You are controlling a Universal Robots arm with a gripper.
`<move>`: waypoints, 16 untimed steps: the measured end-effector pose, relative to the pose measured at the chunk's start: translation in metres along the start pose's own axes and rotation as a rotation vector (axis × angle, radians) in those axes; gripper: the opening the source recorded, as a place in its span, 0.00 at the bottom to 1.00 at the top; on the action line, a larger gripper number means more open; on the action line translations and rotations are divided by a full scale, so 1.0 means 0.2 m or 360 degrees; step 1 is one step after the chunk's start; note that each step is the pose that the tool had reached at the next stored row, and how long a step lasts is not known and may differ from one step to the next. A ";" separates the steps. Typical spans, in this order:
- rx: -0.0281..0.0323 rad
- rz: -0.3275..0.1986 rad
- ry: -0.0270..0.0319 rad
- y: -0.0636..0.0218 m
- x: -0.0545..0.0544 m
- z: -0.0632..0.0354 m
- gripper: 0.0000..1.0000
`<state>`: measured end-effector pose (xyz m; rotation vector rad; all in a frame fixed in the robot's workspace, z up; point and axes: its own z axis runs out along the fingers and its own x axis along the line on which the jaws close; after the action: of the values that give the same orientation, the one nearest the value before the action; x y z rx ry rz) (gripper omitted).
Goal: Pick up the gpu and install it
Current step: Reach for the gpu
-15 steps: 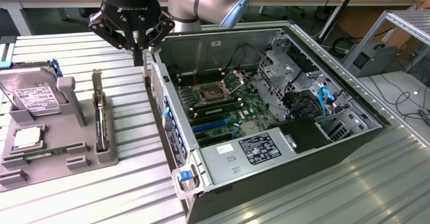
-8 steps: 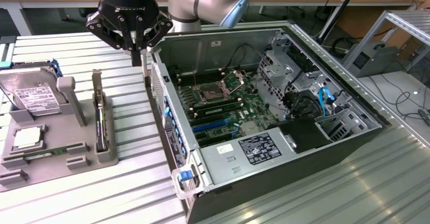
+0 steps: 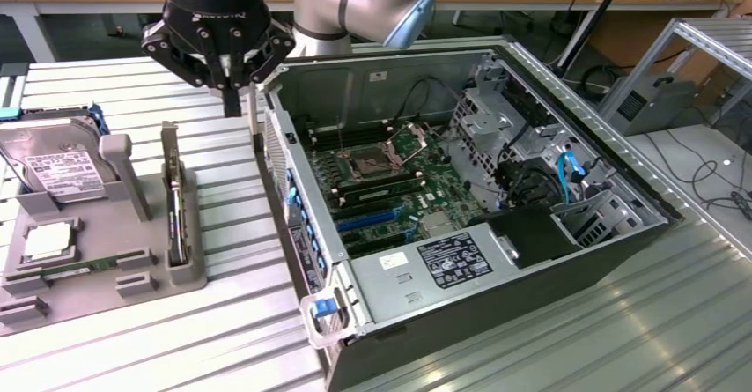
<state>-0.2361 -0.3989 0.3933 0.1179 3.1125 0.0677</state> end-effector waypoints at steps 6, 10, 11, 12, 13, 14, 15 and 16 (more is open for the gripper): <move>0.00000 0.0000 0.00001 -0.002 0.02 -0.001 0.11; 0.00000 0.0000 0.00000 -0.003 0.04 -0.001 0.11; 0.00001 0.0000 0.00001 -0.003 0.04 -0.001 0.11; 0.00000 0.0000 0.00000 -0.004 0.05 -0.001 0.11; 0.00000 0.0000 0.00000 -0.004 0.05 -0.001 0.11; 0.00001 0.0000 0.00001 -0.005 0.06 -0.002 0.11; 0.00001 0.0000 0.00001 -0.005 0.07 -0.002 0.11; 0.00000 0.0000 0.00000 -0.006 0.07 -0.002 0.11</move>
<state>-0.2506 -0.3989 0.3933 0.1179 3.1125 0.0677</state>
